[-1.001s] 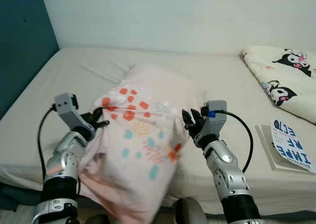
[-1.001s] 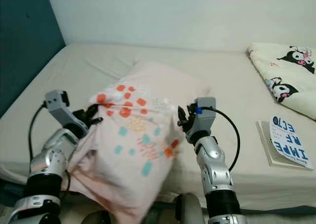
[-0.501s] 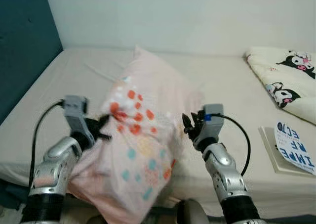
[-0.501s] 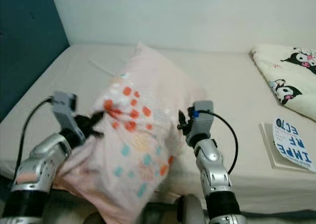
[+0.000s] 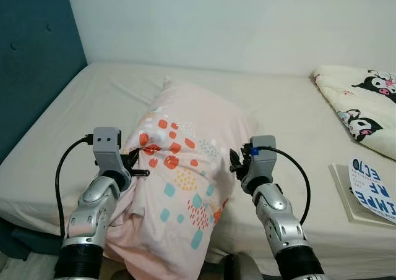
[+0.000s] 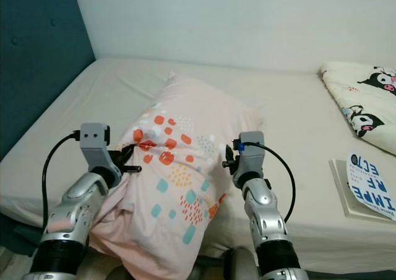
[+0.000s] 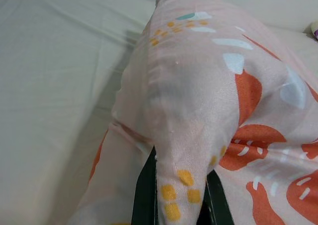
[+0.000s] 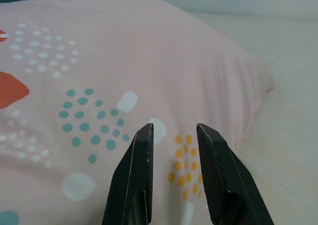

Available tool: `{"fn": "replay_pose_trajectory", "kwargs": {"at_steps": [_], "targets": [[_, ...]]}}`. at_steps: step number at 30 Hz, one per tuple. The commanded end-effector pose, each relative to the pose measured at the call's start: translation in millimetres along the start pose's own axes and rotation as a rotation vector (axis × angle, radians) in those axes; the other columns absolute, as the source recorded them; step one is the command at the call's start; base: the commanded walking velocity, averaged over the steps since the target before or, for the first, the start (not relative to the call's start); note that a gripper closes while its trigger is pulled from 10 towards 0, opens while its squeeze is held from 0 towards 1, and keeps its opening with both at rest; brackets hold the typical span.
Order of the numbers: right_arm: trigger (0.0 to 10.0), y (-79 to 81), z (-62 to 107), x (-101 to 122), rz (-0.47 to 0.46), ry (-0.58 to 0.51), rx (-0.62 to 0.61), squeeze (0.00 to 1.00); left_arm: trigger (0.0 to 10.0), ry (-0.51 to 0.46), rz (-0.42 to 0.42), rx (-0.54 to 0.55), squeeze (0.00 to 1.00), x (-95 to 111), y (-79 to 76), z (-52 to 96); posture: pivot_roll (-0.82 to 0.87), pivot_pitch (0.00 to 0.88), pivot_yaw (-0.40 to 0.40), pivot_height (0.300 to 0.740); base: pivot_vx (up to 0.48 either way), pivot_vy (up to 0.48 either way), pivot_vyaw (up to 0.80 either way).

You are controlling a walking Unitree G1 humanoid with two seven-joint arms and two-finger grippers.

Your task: Clean up the room

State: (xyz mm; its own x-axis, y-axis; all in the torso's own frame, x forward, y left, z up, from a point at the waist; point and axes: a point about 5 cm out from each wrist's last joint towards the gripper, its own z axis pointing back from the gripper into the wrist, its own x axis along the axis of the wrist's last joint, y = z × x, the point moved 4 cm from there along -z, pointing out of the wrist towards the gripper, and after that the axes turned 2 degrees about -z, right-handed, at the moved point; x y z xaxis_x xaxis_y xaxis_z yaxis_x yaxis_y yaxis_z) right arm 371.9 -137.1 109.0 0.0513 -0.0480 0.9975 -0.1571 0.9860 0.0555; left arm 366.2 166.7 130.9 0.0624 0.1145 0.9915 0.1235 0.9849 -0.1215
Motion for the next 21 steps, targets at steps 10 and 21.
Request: {"fn": "replay_pose_trajectory", "kwargs": {"at_steps": [10, 21], "targets": [[10.0, -16.8, 10.4, -61.0, -0.16, 0.253, -0.13, 0.88, 10.0, 0.101, -0.182, 0.094, 0.0, -22.7, 15.4, -9.8, 0.01, 0.0, -0.071, 0.581, 0.0, 0.0, 0.0], [10.0, -15.5, 12.8, -73.3, -0.541, 0.219, -0.155, 1.0, 10.0, 0.199, -0.233, 0.164, 0.0, -45.4, 22.9, -23.1, 0.0, 0.0, -0.05, 0.581, 0.0, 0.0, 0.0]]}}
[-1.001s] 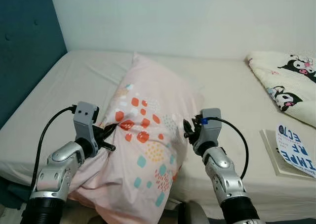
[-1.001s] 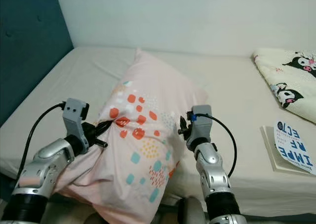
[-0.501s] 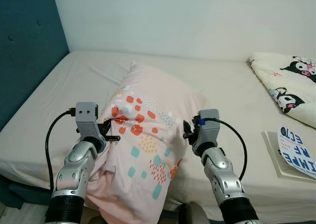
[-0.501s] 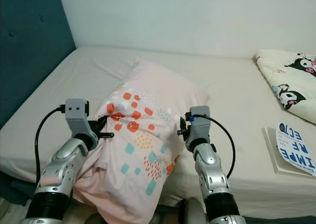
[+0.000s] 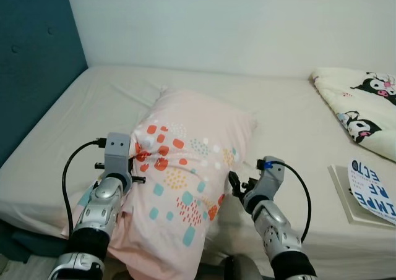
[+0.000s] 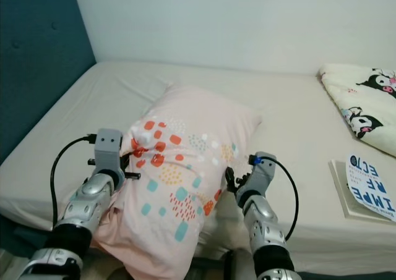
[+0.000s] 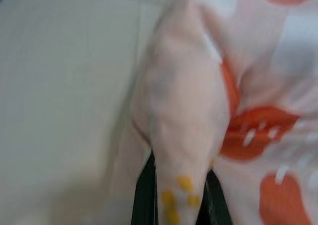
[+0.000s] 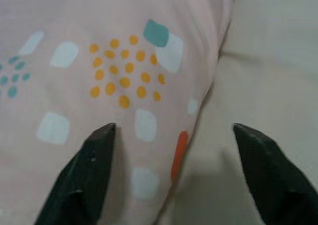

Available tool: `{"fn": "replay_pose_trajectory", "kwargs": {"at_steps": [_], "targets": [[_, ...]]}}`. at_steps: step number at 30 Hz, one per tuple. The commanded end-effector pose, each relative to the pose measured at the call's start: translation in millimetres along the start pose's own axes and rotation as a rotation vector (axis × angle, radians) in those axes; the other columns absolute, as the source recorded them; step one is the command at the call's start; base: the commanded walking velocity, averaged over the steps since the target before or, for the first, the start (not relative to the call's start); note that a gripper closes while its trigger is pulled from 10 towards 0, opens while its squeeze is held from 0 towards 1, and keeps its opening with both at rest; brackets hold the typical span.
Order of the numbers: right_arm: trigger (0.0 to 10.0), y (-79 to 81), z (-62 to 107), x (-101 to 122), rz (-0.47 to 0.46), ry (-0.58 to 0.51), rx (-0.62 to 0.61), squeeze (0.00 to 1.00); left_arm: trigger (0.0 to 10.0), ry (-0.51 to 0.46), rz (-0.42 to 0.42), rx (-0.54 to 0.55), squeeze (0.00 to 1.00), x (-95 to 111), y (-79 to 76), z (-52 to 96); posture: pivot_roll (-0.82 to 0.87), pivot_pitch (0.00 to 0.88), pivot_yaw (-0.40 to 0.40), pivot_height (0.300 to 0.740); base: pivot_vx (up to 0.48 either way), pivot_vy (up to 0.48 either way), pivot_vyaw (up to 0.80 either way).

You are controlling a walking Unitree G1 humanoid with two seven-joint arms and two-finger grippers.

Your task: Clean up the room

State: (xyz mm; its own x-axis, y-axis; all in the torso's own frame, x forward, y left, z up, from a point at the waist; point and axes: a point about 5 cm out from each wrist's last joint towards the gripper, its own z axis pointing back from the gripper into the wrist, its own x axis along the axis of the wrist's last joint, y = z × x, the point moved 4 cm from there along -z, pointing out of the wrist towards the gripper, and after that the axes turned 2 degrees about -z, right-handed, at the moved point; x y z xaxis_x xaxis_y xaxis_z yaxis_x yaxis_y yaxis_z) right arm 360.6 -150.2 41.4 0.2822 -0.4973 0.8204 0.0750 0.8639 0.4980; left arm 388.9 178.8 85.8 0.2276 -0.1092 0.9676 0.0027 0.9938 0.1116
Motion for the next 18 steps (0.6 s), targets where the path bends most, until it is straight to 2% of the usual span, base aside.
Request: {"fn": "replay_pose_trajectory", "kwargs": {"at_steps": [1, 2, 4, 6, 11, 14, 16, 17, 18], "targets": [[10.0, -2.4, 0.4, -12.4, -0.101, 0.036, 0.015, 1.0, 10.0, 0.03, -0.014, 0.0, 0.0, -5.6, -1.1, -2.2, 0.01, 0.0, -0.046, 0.581, 0.0, 0.0, 0.0], [10.0, -0.3, -0.3, -19.0, -0.145, 0.059, 0.035, 1.0, 10.0, 0.037, -0.014, -0.006, 0.0, -6.6, -3.2, -3.5, 0.01, 0.003, -0.041, 0.581, 0.0, 0.0, 0.0], [10.0, -0.3, -0.3, -19.0, -0.145, 0.059, 0.035, 1.0, 10.0, 0.037, -0.014, -0.006, 0.0, -6.6, -3.2, -3.5, 0.01, 0.003, -0.041, 0.581, 0.0, 0.0, 0.0], [10.0, 0.7, 0.1, -38.2, -0.217, 0.133, 0.045, 1.0, 10.0, 0.052, -0.015, -0.026, 0.0, -8.6, -6.6, -5.4, 0.02, 0.016, -0.038, 0.581, 0.0, 0.0, 0.0], [10.0, 0.2, 2.4, -59.4, -0.303, 0.206, 0.022, 1.0, 10.0, 0.068, -0.04, -0.038, 0.0, -12.8, -7.9, -9.5, 0.05, 0.034, -0.039, 0.581, 0.0, 0.0, 0.0], [10.0, 4.8, 2.4, -65.6, -0.309, 0.233, 0.029, 1.0, 10.0, 0.075, -0.046, -0.04, 0.0, -13.9, -7.7, -10.7, 0.05, 0.04, -0.036, 0.581, 0.0, 0.0, 0.0], [10.0, 29.9, -1.5, -68.2, -0.329, 0.269, 0.129, 1.0, 10.0, 0.078, -0.043, -0.059, 0.0, -12.4, -10.4, -12.2, 0.07, 0.051, -0.021, 0.581, 0.0, 0.0, 0.0], [10.0, 29.9, -1.5, -68.2, -0.329, 0.269, 0.129, 1.0, 10.0, 0.078, -0.043, -0.059, 0.0, -12.4, -10.4, -12.2, 0.07, 0.051, -0.021, 0.581, 0.0, 0.0, 0.0], [10.0, 40.8, -2.7, -68.5, -0.335, 0.283, 0.175, 1.0, 10.0, 0.077, -0.04, -0.067, 0.0, -11.6, -11.6, -12.6, 0.07, 0.051, -0.021, 0.581, 0.0, 0.0, 0.0]]}}
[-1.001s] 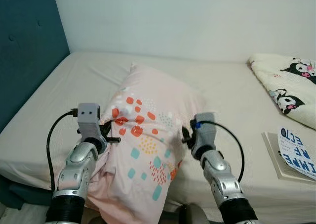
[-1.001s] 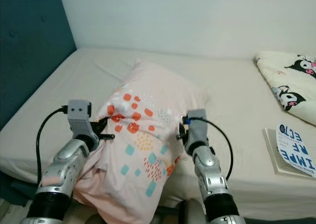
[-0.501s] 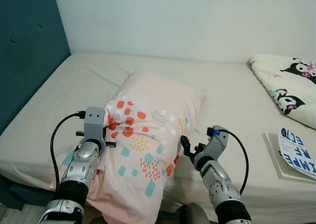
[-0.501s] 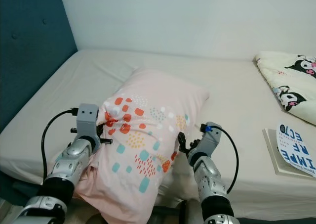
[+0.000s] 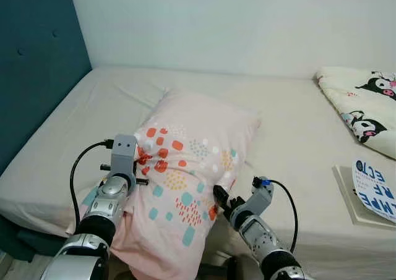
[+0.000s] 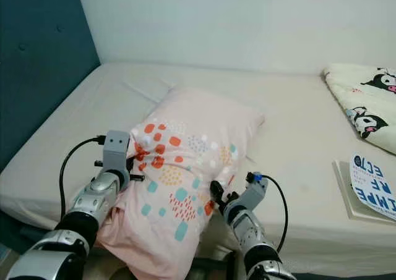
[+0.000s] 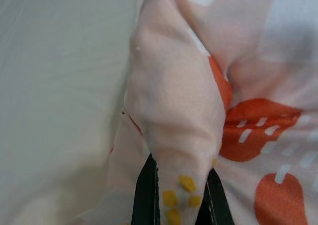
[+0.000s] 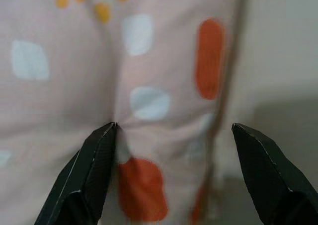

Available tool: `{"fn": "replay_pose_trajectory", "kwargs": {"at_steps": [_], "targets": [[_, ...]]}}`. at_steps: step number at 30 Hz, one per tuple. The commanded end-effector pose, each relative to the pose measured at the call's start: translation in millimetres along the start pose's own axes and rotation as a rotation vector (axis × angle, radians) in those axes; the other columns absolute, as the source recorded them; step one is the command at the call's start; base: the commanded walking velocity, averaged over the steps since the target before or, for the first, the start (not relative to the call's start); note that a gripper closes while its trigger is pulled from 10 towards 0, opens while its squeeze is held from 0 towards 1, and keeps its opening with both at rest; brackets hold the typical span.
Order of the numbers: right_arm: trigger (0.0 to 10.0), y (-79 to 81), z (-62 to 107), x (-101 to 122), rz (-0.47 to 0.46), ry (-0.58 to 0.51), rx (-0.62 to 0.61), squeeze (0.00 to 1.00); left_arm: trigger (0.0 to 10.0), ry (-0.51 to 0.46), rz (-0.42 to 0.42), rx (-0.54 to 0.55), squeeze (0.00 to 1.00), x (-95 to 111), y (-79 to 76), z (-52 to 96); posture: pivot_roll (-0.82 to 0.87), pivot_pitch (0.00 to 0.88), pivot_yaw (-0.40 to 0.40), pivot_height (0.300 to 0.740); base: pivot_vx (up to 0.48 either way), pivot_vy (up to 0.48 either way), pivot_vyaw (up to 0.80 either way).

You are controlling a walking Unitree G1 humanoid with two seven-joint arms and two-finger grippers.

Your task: Clean up the room

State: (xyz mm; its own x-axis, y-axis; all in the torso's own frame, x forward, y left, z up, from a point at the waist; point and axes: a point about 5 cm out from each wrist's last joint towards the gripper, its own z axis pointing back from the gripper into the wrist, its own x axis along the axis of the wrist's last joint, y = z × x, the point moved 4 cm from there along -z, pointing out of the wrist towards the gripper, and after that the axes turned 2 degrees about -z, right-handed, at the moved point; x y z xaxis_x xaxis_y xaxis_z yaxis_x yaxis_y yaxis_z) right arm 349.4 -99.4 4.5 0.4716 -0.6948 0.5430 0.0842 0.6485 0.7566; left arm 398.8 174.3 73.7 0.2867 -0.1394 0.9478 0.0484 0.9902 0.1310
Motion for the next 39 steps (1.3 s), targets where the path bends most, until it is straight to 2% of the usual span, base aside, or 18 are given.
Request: {"fn": "replay_pose_trajectory", "kwargs": {"at_steps": [1, 2, 3, 5, 6, 7, 12, 18, 19, 20, 26, 29, 35, 39], "targets": [[10.0, 12.2, -3.5, -14.0, -0.016, 0.058, 0.048, 1.0, 10.0, 0.015, -0.009, -0.028, 0.0, -2.4, -5.9, -0.7, 0.07, 0.051, -0.021, 0.581, 0.0, 0.0, 0.0], [10.0, 24.4, -6.6, -18.0, -0.005, 0.085, 0.099, 0.05, 10.0, 0.015, -0.01, -0.031, 0.0, -1.6, -6.4, -1.2, 0.06, 0.053, -0.015, 0.581, 0.0, 0.0, 0.0], [10.0, 35.0, -8.8, -21.0, 0.012, 0.105, 0.143, 0.0, 10.0, 0.015, -0.009, -0.032, 0.0, -1.0, -6.2, -1.5, 0.07, 0.055, -0.014, 0.581, 0.0, 0.0, 0.0], [10.0, 49.3, -11.0, -25.6, 0.023, 0.135, 0.21, 0.0, 10.0, 0.015, -0.005, -0.032, 0.0, -0.5, -5.5, -2.1, 0.07, 0.057, -0.013, 0.581, 0.0, 0.0, 0.0], [10.0, 49.3, -11.0, -25.6, 0.023, 0.135, 0.21, 0.0, 10.0, 0.015, -0.005, -0.032, 0.0, -0.5, -5.5, -2.1, 0.07, 0.057, -0.013, 0.581, 0.0, 0.0, 0.0], [10.0, 59.9, -11.5, -31.5, 0.029, 0.169, 0.268, 0.0, 10.0, 0.016, 0.005, -0.033, 0.0, -1.1, -5.1, -2.6, 0.08, 0.058, -0.013, 0.581, 0.0, 0.0, 0.0], [10.0, 71.5, -10.7, -41.5, 0.049, 0.219, 0.335, 0.0, 10.0, 0.026, 0.013, -0.033, 0.0, -4.3, -3.0, -2.5, 0.08, 0.058, -0.012, 0.581, 0.0, 0.0, 0.0], [10.0, 85.6, -12.1, -39.1, 0.056, 0.203, 0.398, 0.0, 10.0, 0.04, 0.03, -0.042, 0.0, -8.6, -2.6, -1.7, 0.08, 0.053, -0.009, 0.581, 0.0, 0.0, 0.0], [3.9, 85.9, -12.6, -38.0, 0.06, 0.196, 0.393, 0.0, 10.0, 0.04, 0.033, -0.047, 0.0, -9.1, -3.7, -1.5, 0.08, 0.049, -0.009, 0.581, 0.0, 0.0, 0.0], [0.0, 87.3, -13.1, -36.2, 0.062, 0.188, 0.397, 0.0, 10.0, 0.041, 0.037, -0.051, 0.0, -9.3, -4.9, -1.5, 0.08, 0.044, -0.009, 0.581, 0.0, 0.0, 0.0], [0.0, 89.2, -14.5, -29.8, 0.09, 0.167, 0.402, 0.0, 10.0, 0.036, 0.067, -0.062, 0.0, -9.1, -7.7, -1.6, 0.07, 0.037, -0.008, 0.581, 0.0, 0.0, 0.0], [0.0, 84.4, -14.9, -27.5, 0.122, 0.162, 0.378, 0.0, 10.0, 0.036, 0.1, -0.063, 0.0, -10.5, -8.4, -1.1, 0.06, 0.006, -0.003, 0.581, 0.0, 0.0, 0.0], [0.0, 75.4, -14.8, -22.5, 0.164, 0.146, 0.342, 0.0, 10.0, 0.03, 0.154, -0.079, 0.0, -11.5, -11.4, 0.4, 0.06, 0.0, -0.014, 0.581, 0.0, 0.0, 0.0], [0.0, 70.5, -14.8, -13.1, 0.187, 0.107, 0.323, 0.0, 10.0, 0.024, 0.223, -0.099, 0.0, -13.6, -15.4, 3.1, 0.06, 0.0, -0.027, 0.581, 0.0, 0.0, 0.0]]}}
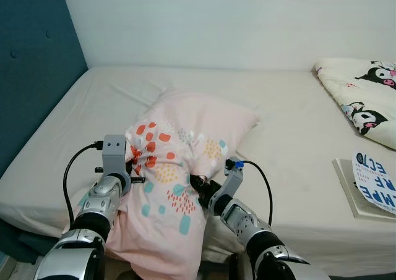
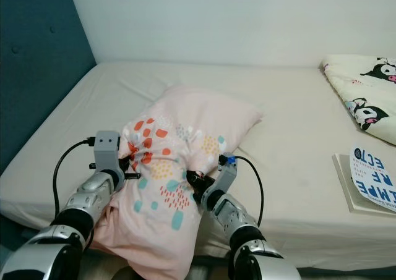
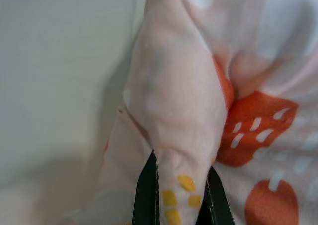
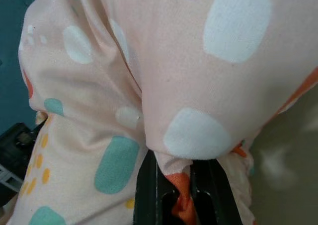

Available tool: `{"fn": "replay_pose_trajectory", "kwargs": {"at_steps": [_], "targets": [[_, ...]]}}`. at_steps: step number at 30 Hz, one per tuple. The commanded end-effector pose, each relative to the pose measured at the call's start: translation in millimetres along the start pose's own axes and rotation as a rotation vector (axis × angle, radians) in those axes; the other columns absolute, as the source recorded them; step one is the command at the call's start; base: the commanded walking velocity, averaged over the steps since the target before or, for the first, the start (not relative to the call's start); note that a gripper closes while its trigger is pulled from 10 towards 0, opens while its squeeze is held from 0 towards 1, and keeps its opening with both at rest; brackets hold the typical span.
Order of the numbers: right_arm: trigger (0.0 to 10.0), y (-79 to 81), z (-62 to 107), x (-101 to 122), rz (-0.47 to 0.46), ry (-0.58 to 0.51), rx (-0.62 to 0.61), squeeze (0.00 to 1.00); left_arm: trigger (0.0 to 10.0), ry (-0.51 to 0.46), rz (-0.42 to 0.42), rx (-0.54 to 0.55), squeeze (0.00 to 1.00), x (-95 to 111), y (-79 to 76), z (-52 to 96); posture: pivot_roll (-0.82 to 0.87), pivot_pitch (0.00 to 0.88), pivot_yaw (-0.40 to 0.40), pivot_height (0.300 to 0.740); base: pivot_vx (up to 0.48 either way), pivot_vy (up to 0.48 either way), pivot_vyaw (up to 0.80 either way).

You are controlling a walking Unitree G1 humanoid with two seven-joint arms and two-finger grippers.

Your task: Clean up the room

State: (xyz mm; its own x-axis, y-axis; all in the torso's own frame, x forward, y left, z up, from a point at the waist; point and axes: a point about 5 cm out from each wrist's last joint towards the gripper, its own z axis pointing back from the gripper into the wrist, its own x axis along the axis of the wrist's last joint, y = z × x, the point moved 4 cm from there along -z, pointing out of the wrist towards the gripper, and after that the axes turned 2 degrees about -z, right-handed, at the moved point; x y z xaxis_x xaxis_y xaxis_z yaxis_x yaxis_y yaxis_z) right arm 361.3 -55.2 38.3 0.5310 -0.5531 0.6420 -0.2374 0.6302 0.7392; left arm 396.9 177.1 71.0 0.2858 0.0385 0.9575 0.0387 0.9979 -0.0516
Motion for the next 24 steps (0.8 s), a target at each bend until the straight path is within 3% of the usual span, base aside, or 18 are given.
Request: {"fn": "replay_pose_trajectory", "kwargs": {"at_steps": [1, 2, 6, 9, 10, 11, 13, 14, 16, 17, 21, 24], "targets": [[0.0, 14.6, -7.6, -3.5, 0.022, 0.022, 0.044, 0.0, 10.0, 0.037, 0.046, -0.053, 0.0, -13.1, -15.7, 1.4, 0.06, 0.0, -0.027, 0.581, 0.0, 0.0, 0.0], [0.0, 15.1, -7.4, 3.1, 0.049, -0.001, 0.049, 0.0, 10.0, 0.025, 0.086, -0.053, 0.0, -13.0, -15.6, 2.9, 0.06, 0.0, -0.032, 0.581, 0.0, 0.0, 0.0], [0.0, 23.0, -8.2, 18.9, 0.134, -0.052, 0.091, 0.0, 10.0, -0.036, 0.119, -0.042, 0.0, -2.6, -13.4, 5.2, 0.05, 0.0, -0.039, 0.581, 0.0, 0.0, 0.0], [0.0, 50.3, -3.9, 65.2, 0.365, -0.236, 0.159, 0.0, 10.0, -0.229, 0.134, -0.039, 0.0, 40.4, -15.9, 12.8, 0.05, 0.0, -0.059, 0.581, 0.0, 0.0, 0.0], [0.0, 50.3, -3.9, 65.2, 0.365, -0.236, 0.159, 0.0, 10.0, -0.229, 0.134, -0.039, 0.0, 40.4, -15.9, 12.8, 0.05, 0.0, -0.059, 0.581, 0.0, 0.0, 0.0], [7.8, 60.4, 3.1, 87.8, 0.482, -0.342, 0.141, 0.0, 10.0, -0.292, 0.111, -0.063, 0.0, 52.3, -22.0, 19.8, 0.04, 0.0, -0.061, 0.581, 0.0, 0.0, 0.0], [7.8, 61.4, 5.3, 93.1, 0.51, -0.365, 0.125, 0.0, 10.0, -0.298, 0.101, -0.074, 0.0, 52.6, -24.5, 21.7, 0.04, 0.0, -0.061, 0.581, 0.0, 0.0, 0.0], [10.0, 61.7, 7.2, 98.3, 0.527, -0.382, 0.112, 0.0, 10.0, -0.3, 0.098, -0.079, 0.0, 52.4, -26.2, 23.5, 0.04, 0.0, -0.061, 0.581, 0.0, 0.0, 0.0], [10.0, 62.5, 10.7, 105.4, 0.565, -0.411, 0.093, 0.0, 10.0, -0.309, 0.105, -0.089, 0.0, 54.3, -28.8, 26.4, 0.03, 0.0, -0.059, 0.581, 0.0, 0.0, 0.0], [10.0, 64.8, 17.7, 116.8, 0.64, -0.465, 0.071, 0.0, 10.0, -0.34, 0.123, -0.107, 0.0, 62.1, -32.9, 31.8, 0.03, 0.0, -0.059, 0.581, 0.0, 0.0, 0.0], [10.0, 65.2, 21.3, 121.0, 0.688, -0.486, 0.056, 0.0, 10.0, -0.372, 0.128, -0.119, 0.0, 69.8, -35.4, 35.1, 0.03, 0.0, -0.058, 0.581, 0.0, 0.0, 0.0], [10.0, 61.5, 27.1, 123.2, 0.766, -0.502, 0.016, 0.0, 10.0, -0.432, 0.079, -0.144, 0.0, 83.1, -40.7, 40.5, 0.03, 0.0, -0.061, 0.581, 0.0, 0.0, 0.0]]}}
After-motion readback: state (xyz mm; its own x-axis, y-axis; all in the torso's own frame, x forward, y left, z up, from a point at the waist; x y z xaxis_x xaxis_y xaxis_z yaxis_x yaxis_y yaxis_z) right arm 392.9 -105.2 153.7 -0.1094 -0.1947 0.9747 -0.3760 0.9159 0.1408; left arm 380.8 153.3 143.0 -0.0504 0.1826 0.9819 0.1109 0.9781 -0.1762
